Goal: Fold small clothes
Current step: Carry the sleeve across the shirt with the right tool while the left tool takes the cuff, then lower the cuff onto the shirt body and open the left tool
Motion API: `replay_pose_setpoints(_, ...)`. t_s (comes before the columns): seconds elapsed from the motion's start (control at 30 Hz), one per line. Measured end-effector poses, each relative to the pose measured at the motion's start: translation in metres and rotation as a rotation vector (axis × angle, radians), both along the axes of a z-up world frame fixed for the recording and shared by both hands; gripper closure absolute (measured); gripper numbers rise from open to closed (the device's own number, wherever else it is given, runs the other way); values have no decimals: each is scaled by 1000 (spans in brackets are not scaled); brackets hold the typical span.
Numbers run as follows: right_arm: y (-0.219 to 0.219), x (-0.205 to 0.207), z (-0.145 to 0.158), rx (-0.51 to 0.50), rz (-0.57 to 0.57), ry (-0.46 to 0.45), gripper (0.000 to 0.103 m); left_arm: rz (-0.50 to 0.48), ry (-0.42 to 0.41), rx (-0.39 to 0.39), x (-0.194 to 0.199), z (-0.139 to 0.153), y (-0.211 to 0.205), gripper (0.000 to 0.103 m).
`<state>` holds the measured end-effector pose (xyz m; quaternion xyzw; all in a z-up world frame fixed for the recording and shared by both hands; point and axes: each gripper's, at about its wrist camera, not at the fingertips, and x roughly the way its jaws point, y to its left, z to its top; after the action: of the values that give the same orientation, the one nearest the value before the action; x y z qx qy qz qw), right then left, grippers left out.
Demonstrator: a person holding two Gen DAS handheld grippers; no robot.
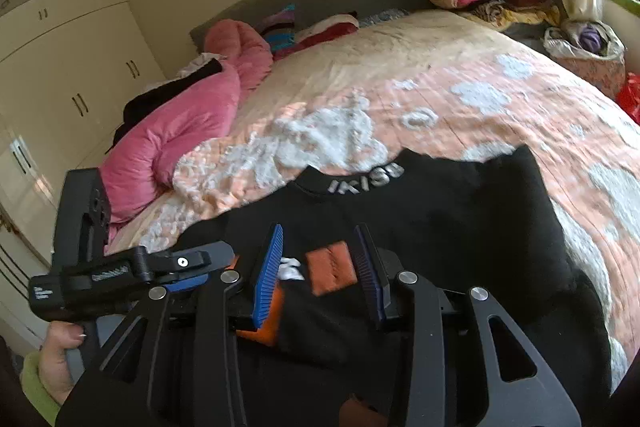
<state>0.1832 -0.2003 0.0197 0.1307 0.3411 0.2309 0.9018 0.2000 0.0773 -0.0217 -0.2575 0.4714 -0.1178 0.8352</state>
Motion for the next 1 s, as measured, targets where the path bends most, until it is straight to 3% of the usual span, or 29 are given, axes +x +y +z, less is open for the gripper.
replay_pose_setpoints(0.13, -18, -6, -7, -2, -36, 25, 65, -3, 49, 34, 1, -18, -11, 17)
replay_pose_setpoints(0.23, -29, -10, -11, -15, -51, 34, 65, 10, 57, 110, -1, -26, -15, 32)
replay_pose_setpoints(0.3, -39, -10, -12, -11, -71, 42, 65, 3, 47, 120, -3, -28, -18, 68)
replay_pose_setpoints(0.33, -43, -10, -13, -4, -77, 45, 65, -2, 46, 122, -4, -29, -19, 76)
replay_pose_setpoints(0.37, -49, -10, -13, 1, -89, 50, 65, -3, 42, 125, -4, -29, -20, 91)
replay_pose_setpoints(0.4, -54, -10, -14, 0, -100, 51, 65, -11, 27, 111, -5, -27, -21, 95)
replay_pose_setpoints(0.6, -84, -6, -14, -14, -178, 55, 65, -16, -95, 116, -10, 15, -22, 97)
replay_pose_setpoints(0.7, -94, -3, -17, -18, -206, 62, 65, -1, -136, 158, -15, 29, -18, 97)
replay_pose_setpoints(0.83, -93, 2, -25, -53, -207, 77, 65, 24, -102, 201, -15, 17, -8, 97)
replay_pose_setpoints(1.0, -85, 8, -36, -95, -192, 109, 65, 52, -59, 183, -16, 0, 6, 97)
